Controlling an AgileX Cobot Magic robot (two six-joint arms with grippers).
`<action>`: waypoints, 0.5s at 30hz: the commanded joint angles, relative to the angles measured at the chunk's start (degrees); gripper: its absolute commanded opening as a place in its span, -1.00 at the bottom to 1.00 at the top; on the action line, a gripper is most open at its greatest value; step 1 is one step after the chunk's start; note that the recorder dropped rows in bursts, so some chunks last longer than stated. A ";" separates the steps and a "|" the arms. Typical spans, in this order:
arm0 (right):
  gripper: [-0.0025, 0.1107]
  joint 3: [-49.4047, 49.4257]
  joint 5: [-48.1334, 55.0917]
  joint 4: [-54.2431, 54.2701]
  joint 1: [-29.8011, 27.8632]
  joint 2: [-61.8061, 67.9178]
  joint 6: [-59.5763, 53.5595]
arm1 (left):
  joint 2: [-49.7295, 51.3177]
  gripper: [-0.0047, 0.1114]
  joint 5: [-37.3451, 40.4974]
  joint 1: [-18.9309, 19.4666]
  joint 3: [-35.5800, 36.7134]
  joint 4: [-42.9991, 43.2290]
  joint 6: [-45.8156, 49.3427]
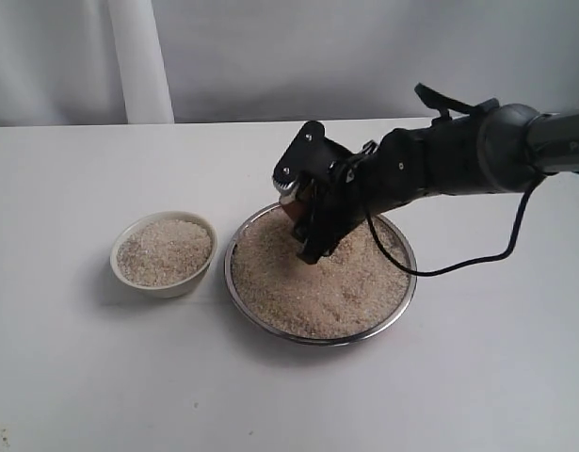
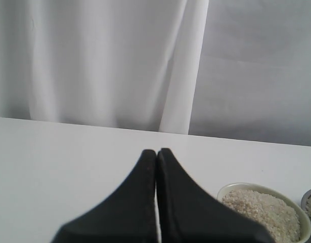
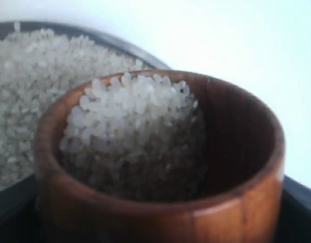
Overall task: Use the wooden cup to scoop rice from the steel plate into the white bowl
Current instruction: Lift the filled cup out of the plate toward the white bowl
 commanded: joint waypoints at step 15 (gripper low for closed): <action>-0.96 -5.77 -2.46 1.76 7.67 -6.38 -1.93 | 0.04 -0.92 -0.17 -0.27 0.11 -0.28 -0.27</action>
